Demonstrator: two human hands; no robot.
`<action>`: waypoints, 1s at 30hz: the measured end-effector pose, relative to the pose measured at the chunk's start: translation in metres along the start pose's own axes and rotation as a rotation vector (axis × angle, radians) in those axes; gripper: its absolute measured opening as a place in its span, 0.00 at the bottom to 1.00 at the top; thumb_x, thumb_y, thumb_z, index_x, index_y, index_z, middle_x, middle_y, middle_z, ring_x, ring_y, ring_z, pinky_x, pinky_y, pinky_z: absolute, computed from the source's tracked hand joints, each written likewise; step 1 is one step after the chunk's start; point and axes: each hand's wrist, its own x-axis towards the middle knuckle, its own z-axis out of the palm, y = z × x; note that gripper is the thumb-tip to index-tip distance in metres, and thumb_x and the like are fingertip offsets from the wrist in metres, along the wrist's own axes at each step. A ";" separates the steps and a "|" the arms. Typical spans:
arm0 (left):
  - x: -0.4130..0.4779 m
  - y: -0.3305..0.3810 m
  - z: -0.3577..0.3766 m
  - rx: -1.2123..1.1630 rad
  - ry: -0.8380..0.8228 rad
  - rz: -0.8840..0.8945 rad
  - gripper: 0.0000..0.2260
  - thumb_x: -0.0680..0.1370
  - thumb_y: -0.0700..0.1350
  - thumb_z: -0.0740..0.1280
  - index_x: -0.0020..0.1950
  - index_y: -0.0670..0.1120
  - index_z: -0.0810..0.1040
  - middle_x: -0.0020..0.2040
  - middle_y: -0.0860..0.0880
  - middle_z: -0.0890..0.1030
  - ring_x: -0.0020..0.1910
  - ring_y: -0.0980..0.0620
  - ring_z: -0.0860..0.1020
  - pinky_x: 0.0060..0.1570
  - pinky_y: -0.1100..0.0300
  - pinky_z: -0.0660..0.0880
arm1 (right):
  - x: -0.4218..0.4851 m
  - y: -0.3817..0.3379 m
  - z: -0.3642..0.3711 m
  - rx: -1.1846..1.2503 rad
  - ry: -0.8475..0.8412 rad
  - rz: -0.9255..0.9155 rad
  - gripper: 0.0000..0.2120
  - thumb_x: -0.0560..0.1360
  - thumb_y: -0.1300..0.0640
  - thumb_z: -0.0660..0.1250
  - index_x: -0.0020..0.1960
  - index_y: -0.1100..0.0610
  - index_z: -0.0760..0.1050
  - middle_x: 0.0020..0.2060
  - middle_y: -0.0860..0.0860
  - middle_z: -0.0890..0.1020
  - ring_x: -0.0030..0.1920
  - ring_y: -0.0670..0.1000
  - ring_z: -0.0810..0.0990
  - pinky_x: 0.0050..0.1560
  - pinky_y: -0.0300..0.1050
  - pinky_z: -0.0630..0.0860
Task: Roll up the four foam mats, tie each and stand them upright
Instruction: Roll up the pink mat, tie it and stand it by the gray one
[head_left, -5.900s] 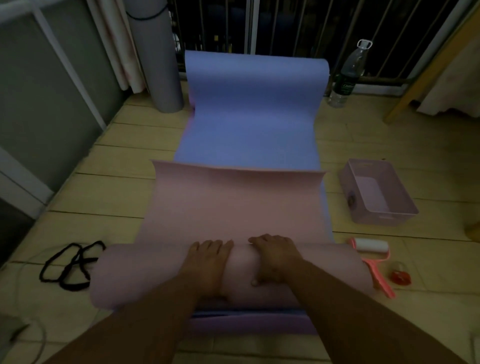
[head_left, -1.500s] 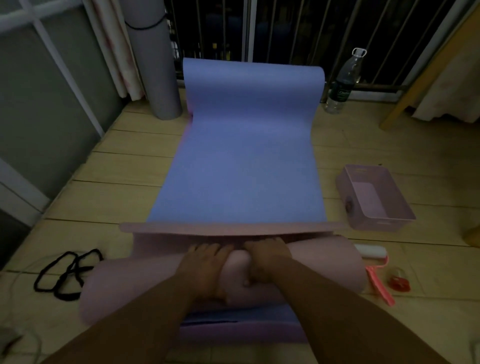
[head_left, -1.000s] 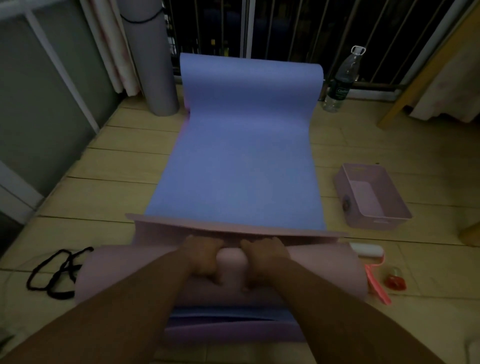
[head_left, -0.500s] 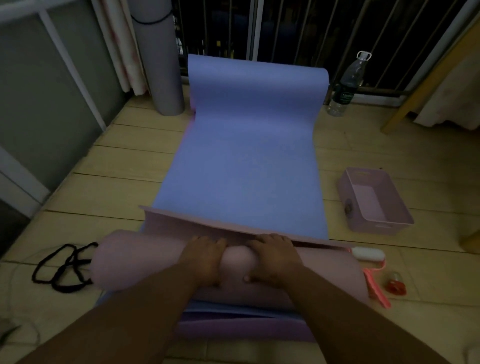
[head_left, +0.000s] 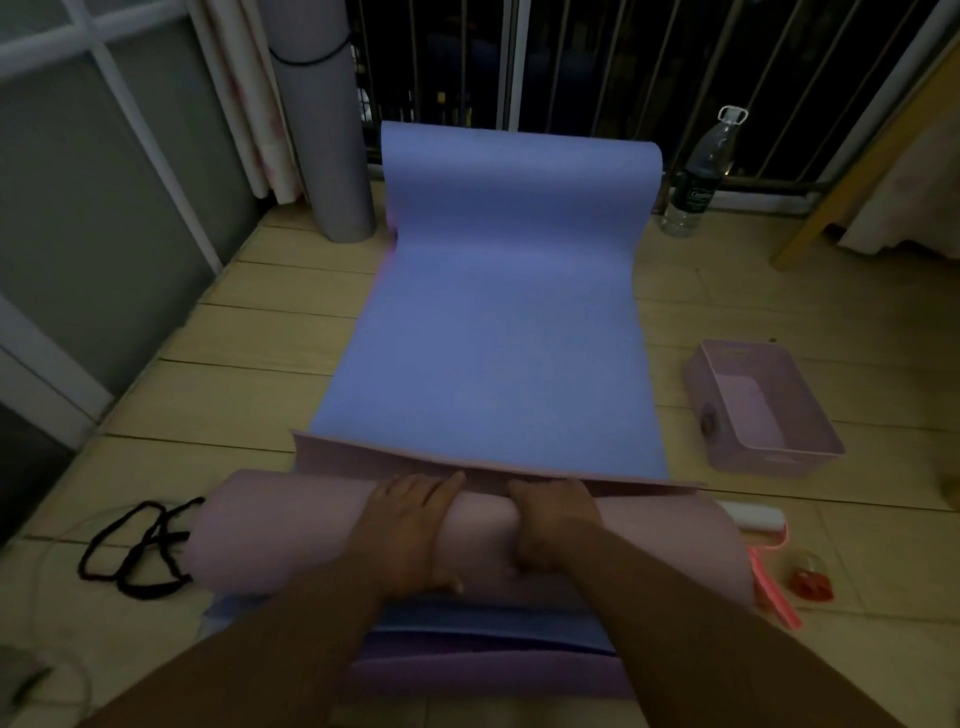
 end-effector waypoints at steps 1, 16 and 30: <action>-0.001 -0.001 0.004 -0.016 0.036 0.004 0.53 0.55 0.78 0.65 0.73 0.49 0.69 0.63 0.48 0.78 0.58 0.45 0.79 0.58 0.47 0.74 | 0.002 0.000 -0.001 0.009 -0.018 -0.006 0.39 0.63 0.41 0.78 0.69 0.47 0.66 0.66 0.53 0.75 0.66 0.56 0.74 0.68 0.49 0.65; 0.037 0.000 -0.025 -0.048 -0.390 -0.011 0.42 0.65 0.71 0.69 0.75 0.57 0.62 0.71 0.51 0.70 0.68 0.47 0.69 0.66 0.47 0.63 | -0.005 -0.001 0.016 -0.002 0.042 -0.024 0.51 0.60 0.34 0.77 0.76 0.44 0.56 0.69 0.53 0.71 0.68 0.56 0.70 0.72 0.55 0.58; 0.052 0.008 -0.034 0.000 -0.524 -0.069 0.38 0.66 0.60 0.76 0.72 0.52 0.66 0.68 0.49 0.74 0.65 0.46 0.73 0.67 0.48 0.63 | -0.009 0.005 0.014 0.043 0.106 -0.083 0.62 0.60 0.34 0.77 0.80 0.48 0.42 0.79 0.54 0.50 0.78 0.56 0.50 0.77 0.58 0.44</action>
